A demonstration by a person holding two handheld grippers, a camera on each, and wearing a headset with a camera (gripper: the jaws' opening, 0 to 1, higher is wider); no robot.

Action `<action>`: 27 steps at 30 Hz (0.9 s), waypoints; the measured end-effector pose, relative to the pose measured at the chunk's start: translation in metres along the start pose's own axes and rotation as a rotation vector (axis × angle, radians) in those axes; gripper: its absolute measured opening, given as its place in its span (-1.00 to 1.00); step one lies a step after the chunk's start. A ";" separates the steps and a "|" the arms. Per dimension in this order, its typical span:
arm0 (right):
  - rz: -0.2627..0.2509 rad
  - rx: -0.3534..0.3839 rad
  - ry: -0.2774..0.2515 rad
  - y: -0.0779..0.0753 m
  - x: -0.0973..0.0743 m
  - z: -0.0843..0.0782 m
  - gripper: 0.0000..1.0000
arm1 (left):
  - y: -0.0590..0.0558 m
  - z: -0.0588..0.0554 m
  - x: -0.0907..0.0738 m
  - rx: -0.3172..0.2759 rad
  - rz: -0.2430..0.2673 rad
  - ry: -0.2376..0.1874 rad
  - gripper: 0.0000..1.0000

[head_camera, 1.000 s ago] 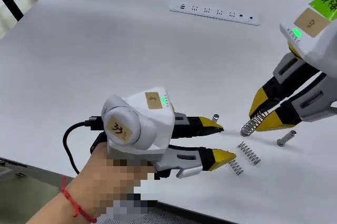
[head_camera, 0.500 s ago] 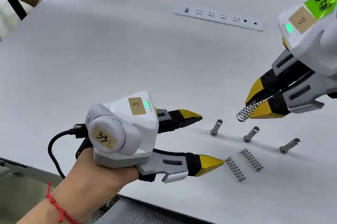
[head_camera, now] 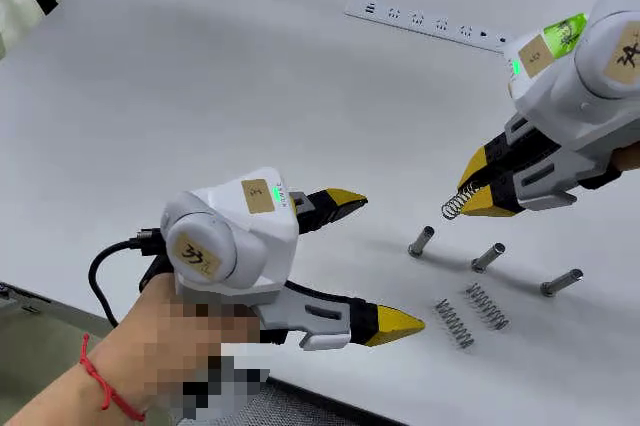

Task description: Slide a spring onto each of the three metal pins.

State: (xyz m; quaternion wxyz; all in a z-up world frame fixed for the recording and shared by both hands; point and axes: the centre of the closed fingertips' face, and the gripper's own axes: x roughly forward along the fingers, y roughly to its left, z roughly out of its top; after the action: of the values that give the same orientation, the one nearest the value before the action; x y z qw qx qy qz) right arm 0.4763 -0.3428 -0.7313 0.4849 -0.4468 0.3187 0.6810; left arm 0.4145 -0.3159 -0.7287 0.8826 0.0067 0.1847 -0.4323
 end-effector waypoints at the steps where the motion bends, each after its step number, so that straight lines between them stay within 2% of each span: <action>1: 0.000 -0.002 0.005 0.000 0.002 0.000 -0.76 | 0.000 0.000 0.000 0.000 -0.001 -0.002 0.65; 5: -0.001 0.004 0.020 0.002 0.010 -0.001 -0.76 | -0.001 0.002 0.001 0.015 -0.009 -0.028 0.81; 8: 0.000 0.007 0.028 0.000 0.015 -0.004 -0.76 | 0.000 0.000 0.001 0.024 -0.011 -0.031 0.89; 27: 0.020 -0.002 0.070 -0.002 0.034 -0.007 -0.76 | -0.005 -0.001 0.002 -0.006 -0.026 -0.056 0.97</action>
State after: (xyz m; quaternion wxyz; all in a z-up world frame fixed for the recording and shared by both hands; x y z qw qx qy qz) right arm 0.4754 -0.3356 -0.7647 0.4659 -0.4677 0.3393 0.6701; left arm 0.4114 -0.3201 -0.7292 0.8818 -0.0103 0.1612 -0.4430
